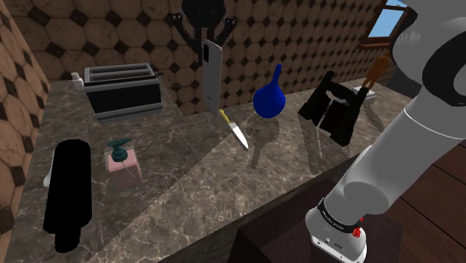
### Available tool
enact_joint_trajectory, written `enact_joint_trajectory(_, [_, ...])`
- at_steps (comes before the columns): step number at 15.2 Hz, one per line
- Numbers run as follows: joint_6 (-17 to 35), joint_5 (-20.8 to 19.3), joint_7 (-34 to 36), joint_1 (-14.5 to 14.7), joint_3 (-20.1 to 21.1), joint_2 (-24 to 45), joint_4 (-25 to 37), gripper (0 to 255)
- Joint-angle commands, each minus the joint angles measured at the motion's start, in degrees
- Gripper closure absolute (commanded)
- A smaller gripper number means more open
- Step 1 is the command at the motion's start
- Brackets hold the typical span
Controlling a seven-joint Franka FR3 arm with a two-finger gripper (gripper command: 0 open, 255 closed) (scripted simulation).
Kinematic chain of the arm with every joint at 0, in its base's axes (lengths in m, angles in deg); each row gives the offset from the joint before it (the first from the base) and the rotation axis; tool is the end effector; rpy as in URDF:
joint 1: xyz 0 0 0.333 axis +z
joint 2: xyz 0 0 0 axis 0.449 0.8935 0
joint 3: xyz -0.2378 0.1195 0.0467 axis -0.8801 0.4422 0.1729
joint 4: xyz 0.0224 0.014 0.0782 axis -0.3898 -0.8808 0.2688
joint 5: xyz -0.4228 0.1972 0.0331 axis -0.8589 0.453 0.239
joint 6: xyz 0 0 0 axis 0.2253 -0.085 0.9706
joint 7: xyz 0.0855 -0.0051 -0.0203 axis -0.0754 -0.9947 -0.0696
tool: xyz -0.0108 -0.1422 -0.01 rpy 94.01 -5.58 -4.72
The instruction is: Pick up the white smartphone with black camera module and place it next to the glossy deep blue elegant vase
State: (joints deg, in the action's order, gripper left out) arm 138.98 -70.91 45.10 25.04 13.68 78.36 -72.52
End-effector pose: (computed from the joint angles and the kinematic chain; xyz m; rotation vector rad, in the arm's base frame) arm 0.5052 0.2877 0.6572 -2.9803 0.9367 0.1178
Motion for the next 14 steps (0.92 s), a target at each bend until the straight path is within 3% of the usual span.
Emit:
enact_joint_trajectory(1, [-1.99,-0.69,0.79,0.37,0.44,1.51,3.33,255])
enact_joint_trajectory(7, [-1.6,2.3,-10.25,-4.59,-6.15,-7.15,-5.67,255])
enact_joint_trajectory(14, [-2.05,2.06,-22.02,-8.48,-13.7,-12.95,-11.78,255])
